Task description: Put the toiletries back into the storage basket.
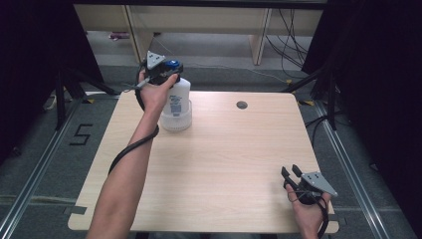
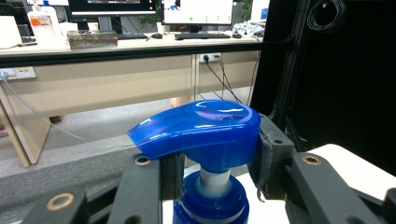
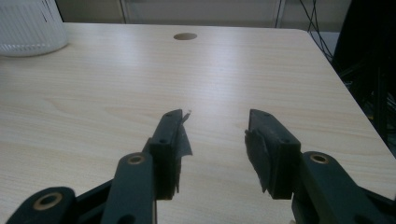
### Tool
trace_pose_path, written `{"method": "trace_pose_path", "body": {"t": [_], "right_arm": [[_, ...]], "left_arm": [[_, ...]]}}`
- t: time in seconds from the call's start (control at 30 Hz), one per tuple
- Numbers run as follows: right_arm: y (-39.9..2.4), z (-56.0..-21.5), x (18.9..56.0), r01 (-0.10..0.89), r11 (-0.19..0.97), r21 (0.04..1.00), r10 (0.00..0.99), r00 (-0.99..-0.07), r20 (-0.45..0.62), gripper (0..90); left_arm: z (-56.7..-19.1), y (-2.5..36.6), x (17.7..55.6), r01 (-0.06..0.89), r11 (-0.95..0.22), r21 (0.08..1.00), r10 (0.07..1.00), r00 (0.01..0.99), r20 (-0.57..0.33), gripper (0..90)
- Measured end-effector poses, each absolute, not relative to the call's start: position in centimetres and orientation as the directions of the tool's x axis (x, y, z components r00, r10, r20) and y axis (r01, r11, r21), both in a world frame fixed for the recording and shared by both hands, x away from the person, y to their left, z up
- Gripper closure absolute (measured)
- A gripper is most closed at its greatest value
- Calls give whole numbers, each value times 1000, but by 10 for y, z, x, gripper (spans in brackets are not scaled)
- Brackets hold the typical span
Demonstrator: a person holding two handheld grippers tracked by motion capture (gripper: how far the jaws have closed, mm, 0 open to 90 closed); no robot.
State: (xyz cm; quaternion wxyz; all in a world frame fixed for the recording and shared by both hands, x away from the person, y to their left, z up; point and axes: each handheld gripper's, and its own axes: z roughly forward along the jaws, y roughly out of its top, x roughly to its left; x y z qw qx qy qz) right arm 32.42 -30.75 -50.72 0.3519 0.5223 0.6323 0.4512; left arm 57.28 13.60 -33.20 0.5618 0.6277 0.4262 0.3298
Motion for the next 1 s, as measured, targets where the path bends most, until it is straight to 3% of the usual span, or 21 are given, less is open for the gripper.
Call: {"method": "trace_pose_path", "body": {"t": [1.0], "right_arm": [[-305,-506,322,364,37,931,977,-210,43,561]], "left_arm": [[-352,153,566,155,39,987,915,390,-98,590]]}}
